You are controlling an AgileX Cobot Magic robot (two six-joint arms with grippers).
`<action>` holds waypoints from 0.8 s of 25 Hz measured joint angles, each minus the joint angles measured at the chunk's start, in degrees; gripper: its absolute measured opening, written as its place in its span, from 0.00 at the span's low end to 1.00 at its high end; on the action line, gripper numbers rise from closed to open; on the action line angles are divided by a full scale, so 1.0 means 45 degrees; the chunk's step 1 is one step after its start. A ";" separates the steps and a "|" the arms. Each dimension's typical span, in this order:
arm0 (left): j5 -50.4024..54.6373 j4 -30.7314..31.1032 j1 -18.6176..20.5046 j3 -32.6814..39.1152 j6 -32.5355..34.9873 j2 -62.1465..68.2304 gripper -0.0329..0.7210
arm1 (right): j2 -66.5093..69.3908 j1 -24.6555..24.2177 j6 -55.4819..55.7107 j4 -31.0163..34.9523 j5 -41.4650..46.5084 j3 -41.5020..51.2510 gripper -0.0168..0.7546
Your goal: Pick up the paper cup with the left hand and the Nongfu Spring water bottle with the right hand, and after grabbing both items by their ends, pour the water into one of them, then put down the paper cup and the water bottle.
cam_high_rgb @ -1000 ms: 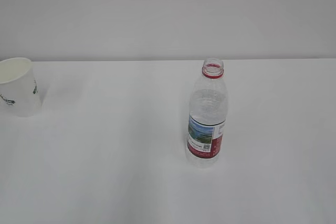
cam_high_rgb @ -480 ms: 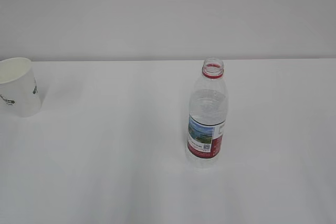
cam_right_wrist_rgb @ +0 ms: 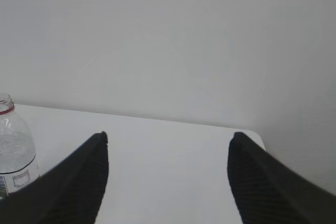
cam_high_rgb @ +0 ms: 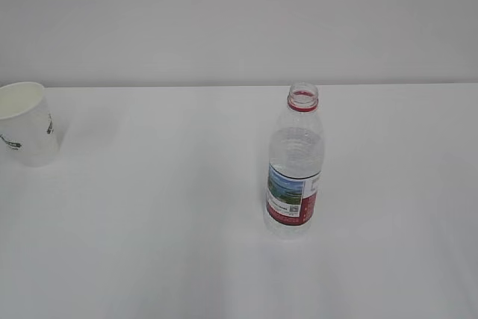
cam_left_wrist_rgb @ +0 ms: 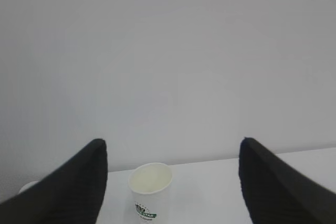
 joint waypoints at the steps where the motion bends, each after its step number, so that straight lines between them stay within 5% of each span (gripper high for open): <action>1: 0.0059 0.0000 0.0000 0.0000 0.0000 0.0000 0.80 | 0.0000 0.0000 0.0000 -0.0019 -0.0060 0.0000 0.72; 9: 0.1801 0.0301 0.0000 0.0000 0.0000 0.0353 0.80 | 0.0000 0.0000 0.0000 -0.0147 -0.0936 0.0000 0.72; 20: 0.0535 0.1038 0.0000 0.0000 0.0000 0.1808 0.80 | 0.0000 0.0000 0.0000 -0.0307 -0.1567 0.0000 0.71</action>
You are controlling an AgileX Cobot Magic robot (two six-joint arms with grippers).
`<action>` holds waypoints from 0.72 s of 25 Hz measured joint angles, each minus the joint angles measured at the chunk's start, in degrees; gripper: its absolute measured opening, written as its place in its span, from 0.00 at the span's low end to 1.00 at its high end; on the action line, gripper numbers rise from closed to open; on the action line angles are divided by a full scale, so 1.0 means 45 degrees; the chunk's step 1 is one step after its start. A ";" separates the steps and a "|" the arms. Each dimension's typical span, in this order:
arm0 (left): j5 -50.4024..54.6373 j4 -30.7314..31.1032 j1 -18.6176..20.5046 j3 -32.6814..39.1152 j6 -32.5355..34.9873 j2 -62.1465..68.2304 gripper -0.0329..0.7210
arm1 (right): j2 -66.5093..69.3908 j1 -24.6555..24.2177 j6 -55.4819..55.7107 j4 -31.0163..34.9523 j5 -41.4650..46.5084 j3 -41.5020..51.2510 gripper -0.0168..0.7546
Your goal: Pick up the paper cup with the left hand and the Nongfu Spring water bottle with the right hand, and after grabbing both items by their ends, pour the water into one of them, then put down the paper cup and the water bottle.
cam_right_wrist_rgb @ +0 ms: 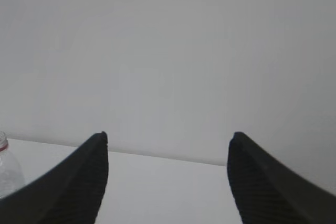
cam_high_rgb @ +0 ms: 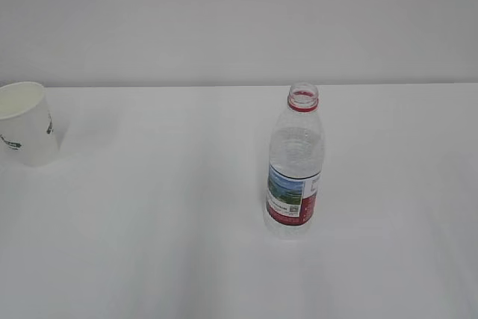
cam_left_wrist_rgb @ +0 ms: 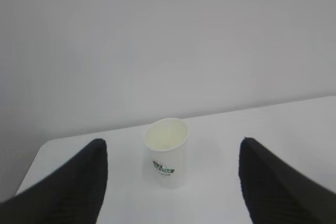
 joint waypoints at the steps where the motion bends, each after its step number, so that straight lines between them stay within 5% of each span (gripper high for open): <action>1: -0.0228 0.0000 0.0000 0.0000 0.0000 0.0118 0.80 | 0.0000 0.0000 0.0000 -0.0107 -0.0020 0.0000 0.71; 8: -0.1615 0.0136 0.0000 0.0000 0.0000 0.1313 0.80 | 0.1365 0.0000 0.0000 -0.0347 -0.0606 0.0124 0.72; 18: -0.4628 0.0190 0.0000 0.0000 0.0000 0.3882 0.80 | 0.4800 0.0000 0.0000 -0.0403 -0.4570 0.0124 0.72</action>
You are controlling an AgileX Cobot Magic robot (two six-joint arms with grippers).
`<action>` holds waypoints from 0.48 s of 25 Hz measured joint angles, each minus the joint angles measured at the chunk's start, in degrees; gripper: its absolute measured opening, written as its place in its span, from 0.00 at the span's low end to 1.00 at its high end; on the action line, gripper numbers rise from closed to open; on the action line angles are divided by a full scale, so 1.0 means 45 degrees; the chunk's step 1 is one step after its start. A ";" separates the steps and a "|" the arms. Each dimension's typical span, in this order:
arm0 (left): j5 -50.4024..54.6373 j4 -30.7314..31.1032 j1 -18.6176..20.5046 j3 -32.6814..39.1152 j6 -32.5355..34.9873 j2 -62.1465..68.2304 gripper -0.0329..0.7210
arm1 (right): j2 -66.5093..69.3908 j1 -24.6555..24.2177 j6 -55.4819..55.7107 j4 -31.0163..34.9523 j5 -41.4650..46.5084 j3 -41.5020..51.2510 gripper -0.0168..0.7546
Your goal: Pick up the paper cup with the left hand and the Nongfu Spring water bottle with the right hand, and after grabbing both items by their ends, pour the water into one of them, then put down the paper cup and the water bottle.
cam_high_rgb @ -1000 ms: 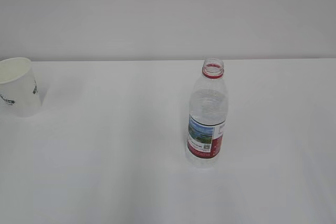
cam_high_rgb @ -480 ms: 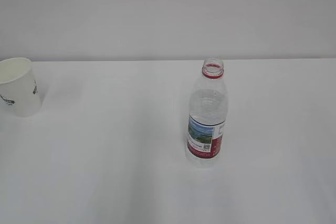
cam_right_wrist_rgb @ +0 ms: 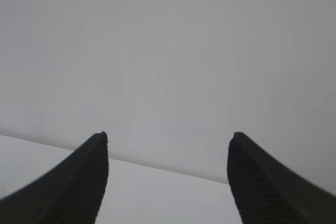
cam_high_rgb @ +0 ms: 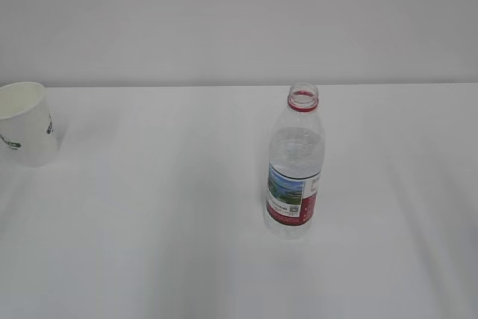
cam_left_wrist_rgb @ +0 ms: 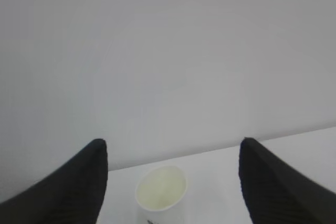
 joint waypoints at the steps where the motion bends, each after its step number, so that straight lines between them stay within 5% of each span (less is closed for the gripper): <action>1: -0.0378 0.0000 0.0000 0.0000 0.0000 0.0289 0.80 | 0.0348 0.0000 0.0000 0.0000 -0.0311 0.0000 0.71; 12: -0.3203 -0.0584 0.0000 0.0000 0.0000 0.2930 0.80 | 0.3590 0.0000 0.0000 -0.0048 -0.3534 0.0000 0.71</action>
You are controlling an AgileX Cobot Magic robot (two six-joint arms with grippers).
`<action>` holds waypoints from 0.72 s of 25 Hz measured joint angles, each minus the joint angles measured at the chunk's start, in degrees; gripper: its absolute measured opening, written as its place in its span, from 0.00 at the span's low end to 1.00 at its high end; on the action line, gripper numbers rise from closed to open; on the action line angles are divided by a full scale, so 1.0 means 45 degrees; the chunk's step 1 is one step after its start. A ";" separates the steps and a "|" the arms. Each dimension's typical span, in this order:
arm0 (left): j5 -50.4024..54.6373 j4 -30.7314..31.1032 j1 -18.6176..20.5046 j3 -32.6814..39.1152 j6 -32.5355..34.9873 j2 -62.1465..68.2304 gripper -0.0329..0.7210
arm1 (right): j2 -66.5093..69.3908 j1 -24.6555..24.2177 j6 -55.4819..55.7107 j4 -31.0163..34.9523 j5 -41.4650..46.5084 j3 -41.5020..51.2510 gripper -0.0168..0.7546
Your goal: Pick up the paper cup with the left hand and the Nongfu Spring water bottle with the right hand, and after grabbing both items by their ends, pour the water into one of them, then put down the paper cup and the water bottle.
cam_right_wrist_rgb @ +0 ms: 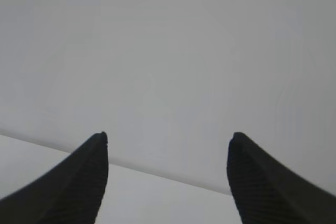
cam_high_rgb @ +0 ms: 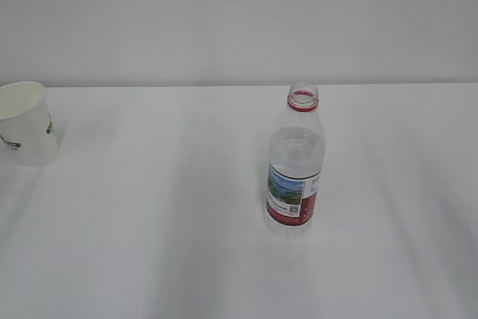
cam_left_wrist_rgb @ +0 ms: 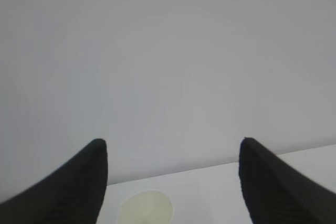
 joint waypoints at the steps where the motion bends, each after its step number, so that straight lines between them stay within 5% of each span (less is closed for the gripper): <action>1: -0.0085 -0.0159 0.0000 0.0000 0.0000 0.0185 0.80 | 0.0290 0.0000 0.0000 0.0074 -0.0135 0.0000 0.72; 11: -0.1993 -0.0576 0.0000 0.0000 0.0000 0.2789 0.80 | 0.2761 0.0000 -0.0236 0.1209 -0.1899 0.0000 0.72; 18: -0.3613 -0.1426 0.0301 0.0000 0.0000 0.5063 0.80 | 0.4752 0.0000 -0.1791 0.3468 -0.3743 0.0000 0.72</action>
